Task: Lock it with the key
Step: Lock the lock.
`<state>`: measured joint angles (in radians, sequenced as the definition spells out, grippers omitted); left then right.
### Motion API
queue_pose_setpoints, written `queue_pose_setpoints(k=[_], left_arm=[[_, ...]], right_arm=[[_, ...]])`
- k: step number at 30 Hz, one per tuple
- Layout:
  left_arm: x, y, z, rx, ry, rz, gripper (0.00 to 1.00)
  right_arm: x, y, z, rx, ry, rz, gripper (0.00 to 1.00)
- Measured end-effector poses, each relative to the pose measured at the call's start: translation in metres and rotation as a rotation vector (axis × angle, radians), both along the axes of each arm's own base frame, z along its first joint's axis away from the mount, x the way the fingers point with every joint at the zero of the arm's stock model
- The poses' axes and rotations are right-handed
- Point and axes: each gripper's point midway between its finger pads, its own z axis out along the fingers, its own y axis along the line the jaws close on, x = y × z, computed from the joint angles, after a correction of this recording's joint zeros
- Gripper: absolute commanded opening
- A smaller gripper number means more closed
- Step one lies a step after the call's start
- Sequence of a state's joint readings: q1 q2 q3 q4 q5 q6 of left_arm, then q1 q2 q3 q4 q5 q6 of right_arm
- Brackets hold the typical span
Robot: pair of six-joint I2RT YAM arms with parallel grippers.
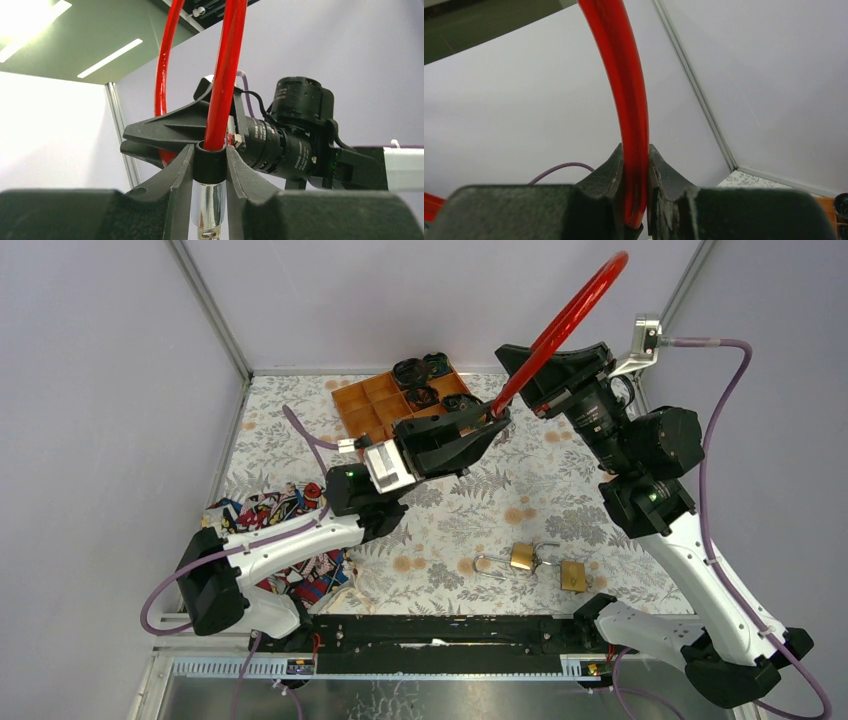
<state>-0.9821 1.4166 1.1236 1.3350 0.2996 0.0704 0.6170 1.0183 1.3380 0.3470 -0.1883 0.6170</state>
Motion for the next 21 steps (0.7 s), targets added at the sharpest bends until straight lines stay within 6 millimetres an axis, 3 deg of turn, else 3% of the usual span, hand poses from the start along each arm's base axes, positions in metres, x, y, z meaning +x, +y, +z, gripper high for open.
queue_pose_setpoints(k=[8,12,14,21], left_arm=[[0.027,0.008,0.011,-0.074,0.186,0.026,0.39],[0.045,0.012,0.011,-0.104,0.281,0.068,0.27],[0.049,0.012,0.009,-0.106,0.309,0.072,0.25],[0.053,0.010,0.005,-0.092,0.375,0.003,0.44]], right_arm=[[0.012,-0.008,0.004,0.044,0.021,-0.053,0.00],[0.009,-0.004,0.001,0.023,0.014,-0.035,0.00],[0.011,-0.003,-0.001,0.015,0.016,-0.038,0.00],[0.009,0.001,-0.004,-0.002,0.017,-0.019,0.00]])
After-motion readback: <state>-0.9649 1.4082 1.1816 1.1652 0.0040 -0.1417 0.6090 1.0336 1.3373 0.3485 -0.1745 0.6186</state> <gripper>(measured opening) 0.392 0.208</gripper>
